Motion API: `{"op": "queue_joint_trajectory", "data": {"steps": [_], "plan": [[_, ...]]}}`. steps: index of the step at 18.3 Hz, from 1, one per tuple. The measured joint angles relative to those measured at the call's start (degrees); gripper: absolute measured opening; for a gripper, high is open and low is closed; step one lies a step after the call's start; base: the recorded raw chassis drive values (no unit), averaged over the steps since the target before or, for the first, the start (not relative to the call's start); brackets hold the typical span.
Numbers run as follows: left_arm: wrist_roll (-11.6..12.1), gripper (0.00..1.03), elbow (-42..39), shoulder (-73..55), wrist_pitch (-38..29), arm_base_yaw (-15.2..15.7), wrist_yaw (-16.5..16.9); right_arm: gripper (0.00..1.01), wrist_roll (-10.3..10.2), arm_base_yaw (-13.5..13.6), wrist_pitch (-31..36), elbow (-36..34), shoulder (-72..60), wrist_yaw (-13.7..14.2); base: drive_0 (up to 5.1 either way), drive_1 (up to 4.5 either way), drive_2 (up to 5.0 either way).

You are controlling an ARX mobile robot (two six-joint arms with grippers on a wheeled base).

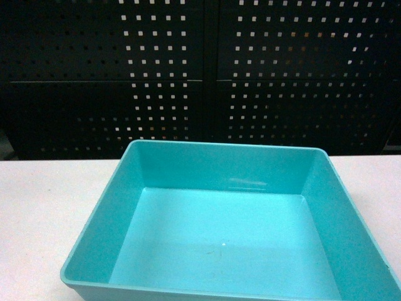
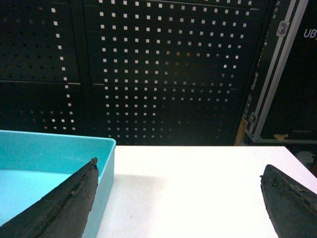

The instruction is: Stack blue boxes stably on right

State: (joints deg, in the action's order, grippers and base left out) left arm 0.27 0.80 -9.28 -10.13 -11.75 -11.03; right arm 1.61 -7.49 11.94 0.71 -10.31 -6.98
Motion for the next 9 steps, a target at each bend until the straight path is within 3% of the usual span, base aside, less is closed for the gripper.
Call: {"op": "queue_joint_trajectory", "data": {"steps": [1, 3, 5, 7, 9], "plan": [[0.2, 0.98, 0.0, -5.0, -6.0, 0.2, -0.5, 0.98, 0.1, -2.8, 7.7, 0.1, -8.7, -2.9, 0.0, 0.0, 0.0], [-0.1, 0.98, 1.2, -18.7, -15.9, 3.6, 4.7, 0.98, 0.2, -3.3, 18.7, 1.5, -22.4, -5.1, 0.0, 0.0, 0.0], [-0.2, 0.98, 8.6, -31.0, -18.5, 6.0, 9.6, 0.98, 0.8, -0.8, 23.8, 7.0, -32.0, -5.1, 0.0, 0.0, 0.0], [0.2, 0.98, 16.9, -42.9, -18.3, 5.3, 12.5, 0.98, 2.3, 3.2, 24.2, 12.3, -41.3, -4.9, 0.0, 0.0, 0.0], [0.5, 0.98, 22.7, -50.9, -13.3, 4.5, 12.8, 0.98, 3.2, 6.1, 21.6, 17.9, -49.1, -3.7, 0.0, 0.0, 0.0]]}}
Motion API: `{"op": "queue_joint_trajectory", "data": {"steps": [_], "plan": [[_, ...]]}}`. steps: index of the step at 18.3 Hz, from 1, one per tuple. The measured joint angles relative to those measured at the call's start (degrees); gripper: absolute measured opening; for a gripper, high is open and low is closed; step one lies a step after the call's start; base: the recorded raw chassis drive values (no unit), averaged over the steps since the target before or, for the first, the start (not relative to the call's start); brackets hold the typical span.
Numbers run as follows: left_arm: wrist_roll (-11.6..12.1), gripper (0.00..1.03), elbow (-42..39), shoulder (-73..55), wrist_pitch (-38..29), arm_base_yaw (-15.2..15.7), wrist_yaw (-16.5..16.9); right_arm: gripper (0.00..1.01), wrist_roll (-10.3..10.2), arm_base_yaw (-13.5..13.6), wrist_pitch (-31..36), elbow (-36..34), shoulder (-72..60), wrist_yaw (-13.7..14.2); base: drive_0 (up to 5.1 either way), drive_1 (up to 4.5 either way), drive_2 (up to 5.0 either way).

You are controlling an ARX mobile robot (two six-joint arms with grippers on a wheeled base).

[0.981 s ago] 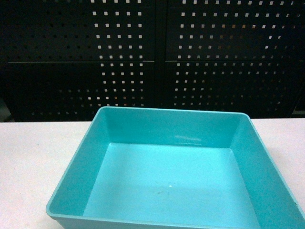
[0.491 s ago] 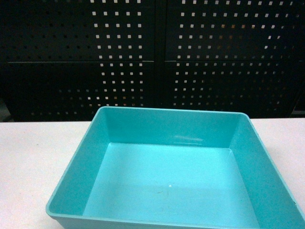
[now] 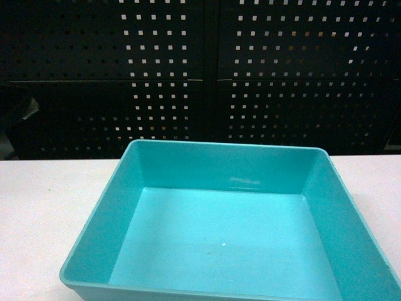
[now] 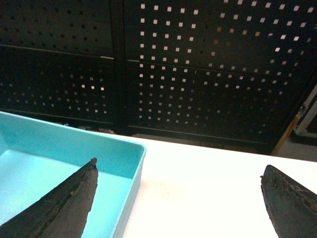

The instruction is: Stack blue boxes stably on right

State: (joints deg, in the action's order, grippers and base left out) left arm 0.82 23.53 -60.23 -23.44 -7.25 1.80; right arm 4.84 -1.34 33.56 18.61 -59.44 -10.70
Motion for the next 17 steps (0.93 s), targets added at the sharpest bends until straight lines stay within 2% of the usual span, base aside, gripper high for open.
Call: {"op": "queue_joint_trajectory", "data": {"steps": [1, 2, 5, 7, 8, 10, 11, 13, 17], "plan": [[0.5, 0.98, 2.8, -2.7, 3.3, -0.4, 0.5, 0.98, 0.8, 1.1, -3.1, 3.4, -3.3, 0.5, 0.0, 0.0, 0.0], [0.8, 0.98, 6.3, -5.7, 7.1, -0.6, 1.2, 0.98, 1.1, 2.3, -5.0, 7.4, -7.3, 1.4, 0.0, 0.0, 0.0], [1.1, 0.98, 16.8, -15.4, 16.3, -0.5, 3.6, 0.98, 1.4, 4.2, -14.1, 19.7, -19.1, 1.7, 0.0, 0.0, 0.0], [1.1, 0.98, 20.5, -21.1, 19.5, -1.0, 3.3, 0.98, 1.3, 5.5, -16.2, 23.5, -25.0, 2.9, 0.0, 0.0, 0.0], [1.3, 0.98, 21.2, -23.6, 19.1, -1.9, 1.7, 0.98, 1.0, 6.3, -17.7, 24.9, -26.9, 3.3, 0.0, 0.0, 0.0], [1.3, 0.98, 23.1, -28.7, 20.0, -3.4, 0.1, 0.98, 1.0, 7.8, -17.6, 26.6, -30.3, 4.8, 0.0, 0.0, 0.0], [1.3, 0.98, 24.3, -31.8, 20.4, -4.3, -1.9, 0.98, 1.0, 8.3, -17.1, 27.1, -33.3, 6.0, 0.0, 0.0, 0.0], [1.1, 0.98, 24.7, -35.5, 20.6, -4.6, -3.2, 0.98, 1.0, 8.4, -16.3, 26.1, -37.1, 7.3, 0.0, 0.0, 0.0], [-0.4, 0.98, 22.3, -38.8, 17.5, -5.1, -4.6, 0.98, 1.0, 8.0, -12.1, 21.1, -39.2, 7.5, 0.0, 0.0, 0.0]]}}
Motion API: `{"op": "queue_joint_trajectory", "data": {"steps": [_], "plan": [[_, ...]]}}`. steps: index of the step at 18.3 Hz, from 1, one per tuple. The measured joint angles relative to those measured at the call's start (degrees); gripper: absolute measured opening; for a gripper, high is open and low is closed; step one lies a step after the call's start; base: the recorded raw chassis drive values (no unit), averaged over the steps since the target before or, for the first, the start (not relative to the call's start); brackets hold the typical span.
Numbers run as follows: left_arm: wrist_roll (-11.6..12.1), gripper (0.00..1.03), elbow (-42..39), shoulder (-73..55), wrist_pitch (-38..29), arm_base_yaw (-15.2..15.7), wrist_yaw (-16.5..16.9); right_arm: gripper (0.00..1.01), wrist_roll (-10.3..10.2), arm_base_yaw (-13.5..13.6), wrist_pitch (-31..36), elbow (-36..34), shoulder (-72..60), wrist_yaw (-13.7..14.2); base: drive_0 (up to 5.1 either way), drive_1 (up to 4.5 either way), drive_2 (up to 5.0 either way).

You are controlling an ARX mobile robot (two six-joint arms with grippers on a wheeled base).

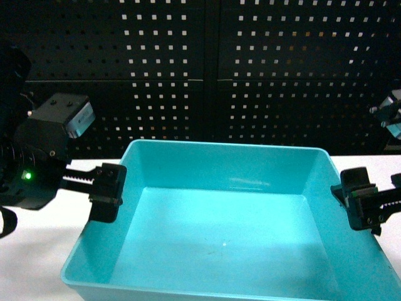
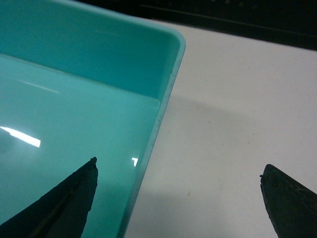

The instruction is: Stack blue boxes stably on right

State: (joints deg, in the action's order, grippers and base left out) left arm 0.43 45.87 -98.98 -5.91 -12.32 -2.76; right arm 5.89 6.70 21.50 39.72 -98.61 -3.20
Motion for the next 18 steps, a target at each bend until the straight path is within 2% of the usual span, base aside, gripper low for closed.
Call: {"op": "queue_joint_trajectory", "data": {"steps": [6, 10, 12, 13, 17, 18], "plan": [[-2.0, 0.98, -3.5, -5.2, -5.6, -1.9, -0.8, 0.98, -0.6, 0.6, 3.2, -2.9, -5.6, 0.2, 0.0, 0.0, 0.0], [-3.5, 0.98, -4.5, -7.2, -9.6, -2.2, -1.3, 0.97, -2.1, 2.0, 6.0, -4.1, -7.8, 0.9, 0.0, 0.0, 0.0], [-4.2, 0.98, -4.8, -7.4, -10.4, -2.2, -1.1, 0.79, -2.4, 2.4, 6.9, -4.4, -7.9, 0.8, 0.0, 0.0, 0.0], [-4.6, 0.98, -5.0, -7.4, -10.9, -2.2, -1.0, 0.63, -2.4, 2.7, 7.6, -4.7, -8.1, 0.8, 0.0, 0.0, 0.0], [-5.1, 0.98, -5.0, -7.4, -10.8, -2.4, -0.8, 0.26, -2.9, 3.1, 7.7, -4.8, -8.1, 0.5, 0.0, 0.0, 0.0], [-5.3, 0.98, -5.0, -7.3, -10.6, -2.6, -0.7, 0.18, -4.3, 3.4, 8.0, -4.8, -8.1, 0.8, 0.0, 0.0, 0.0]]}}
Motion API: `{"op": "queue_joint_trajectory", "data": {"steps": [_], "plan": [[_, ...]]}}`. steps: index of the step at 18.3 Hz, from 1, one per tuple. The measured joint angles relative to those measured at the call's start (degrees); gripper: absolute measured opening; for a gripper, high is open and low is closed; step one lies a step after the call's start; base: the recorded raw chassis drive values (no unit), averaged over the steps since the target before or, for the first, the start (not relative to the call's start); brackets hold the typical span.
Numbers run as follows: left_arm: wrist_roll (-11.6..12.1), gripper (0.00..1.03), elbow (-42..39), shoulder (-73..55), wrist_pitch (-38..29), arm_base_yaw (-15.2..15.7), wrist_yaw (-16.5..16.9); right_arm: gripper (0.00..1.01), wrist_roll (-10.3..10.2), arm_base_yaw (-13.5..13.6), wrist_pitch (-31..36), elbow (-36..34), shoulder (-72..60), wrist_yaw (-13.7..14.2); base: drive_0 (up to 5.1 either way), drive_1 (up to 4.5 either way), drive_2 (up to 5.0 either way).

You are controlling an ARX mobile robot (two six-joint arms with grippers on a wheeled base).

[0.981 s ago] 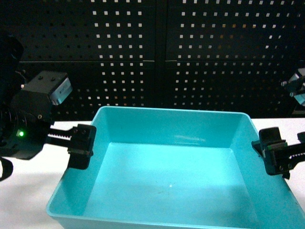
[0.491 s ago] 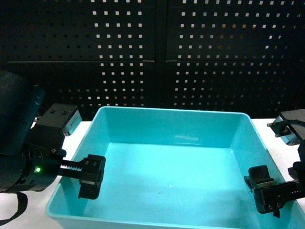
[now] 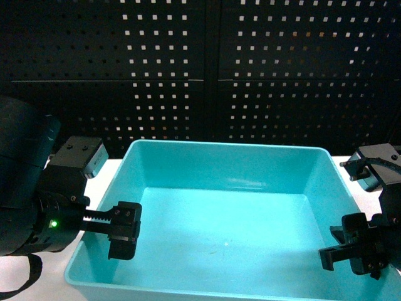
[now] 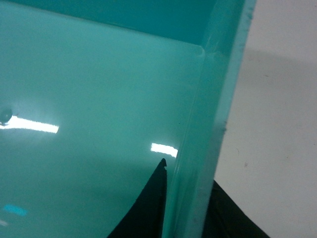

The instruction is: Stack blue boxes stably on right

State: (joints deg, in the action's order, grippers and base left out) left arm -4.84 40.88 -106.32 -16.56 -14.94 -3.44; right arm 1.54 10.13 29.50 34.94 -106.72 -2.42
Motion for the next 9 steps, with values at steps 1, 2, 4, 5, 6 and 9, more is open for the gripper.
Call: {"op": "queue_joint_trajectory", "data": {"steps": [1, 2, 4, 5, 6, 9], "plan": [[-0.4, 0.98, 0.0, 0.1, 0.3, -0.4, 0.1, 0.12, -2.3, 0.0, 0.0, 0.1, 0.0, 0.3, 0.0, 0.0, 0.0], [-1.8, 0.77, 0.0, 0.2, 0.9, -1.7, -0.7, 0.08, -4.6, 0.0, -0.1, 0.3, 0.0, 0.3, 0.0, 0.0, 0.0], [-3.3, 0.58, 0.3, 0.6, 2.3, -2.5, -2.1, 0.08, -4.6, -0.1, -0.2, 0.3, 0.0, 0.3, 0.0, 0.0, 0.0], [-4.6, 0.52, 0.3, 0.7, 3.0, -2.5, -1.0, 0.08, -4.2, -0.4, -0.1, 0.3, 0.0, 0.4, 0.0, 0.0, 0.0], [-5.5, 0.52, 0.3, 0.9, 3.3, -2.8, -0.7, 0.08, -3.9, -0.7, 0.0, 0.3, 0.0, 0.5, 0.0, 0.0, 0.0], [-6.4, 0.52, 0.3, 1.4, 3.8, -3.0, -1.2, 0.07, -3.4, -0.7, 0.5, 0.1, 0.0, 0.5, 0.0, 0.0, 0.0]]}}
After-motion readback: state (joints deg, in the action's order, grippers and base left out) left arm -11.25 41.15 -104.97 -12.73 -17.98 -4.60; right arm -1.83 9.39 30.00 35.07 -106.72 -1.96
